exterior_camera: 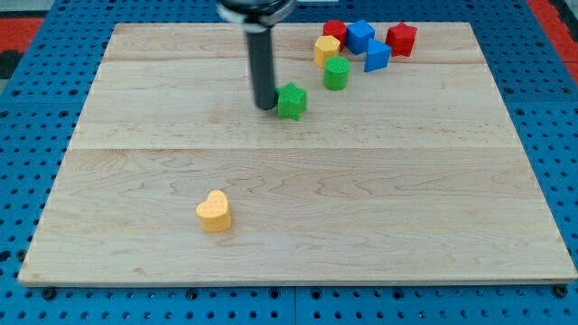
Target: Move the green star to the right of the green circle
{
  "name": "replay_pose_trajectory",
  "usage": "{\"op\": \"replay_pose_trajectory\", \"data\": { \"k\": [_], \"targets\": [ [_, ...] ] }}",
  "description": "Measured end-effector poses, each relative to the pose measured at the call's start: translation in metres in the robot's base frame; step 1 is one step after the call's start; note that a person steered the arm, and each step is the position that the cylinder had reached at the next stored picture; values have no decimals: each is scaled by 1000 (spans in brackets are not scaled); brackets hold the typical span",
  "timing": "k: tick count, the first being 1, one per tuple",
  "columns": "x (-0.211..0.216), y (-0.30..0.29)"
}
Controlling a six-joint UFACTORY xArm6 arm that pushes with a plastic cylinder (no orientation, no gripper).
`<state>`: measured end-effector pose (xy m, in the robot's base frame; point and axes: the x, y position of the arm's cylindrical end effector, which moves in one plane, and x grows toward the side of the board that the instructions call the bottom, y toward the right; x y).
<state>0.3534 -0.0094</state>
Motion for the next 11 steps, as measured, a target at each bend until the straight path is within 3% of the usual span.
{"op": "replay_pose_trajectory", "data": {
  "k": [1,3,4,5,6,7,8,9,10,11],
  "targets": [
    [-4,84],
    [25,-5],
    [4,28],
    [9,93],
    [48,73],
    [59,120],
    [12,133],
    [14,144],
    [135,123],
    [216,61]
  ]
}}
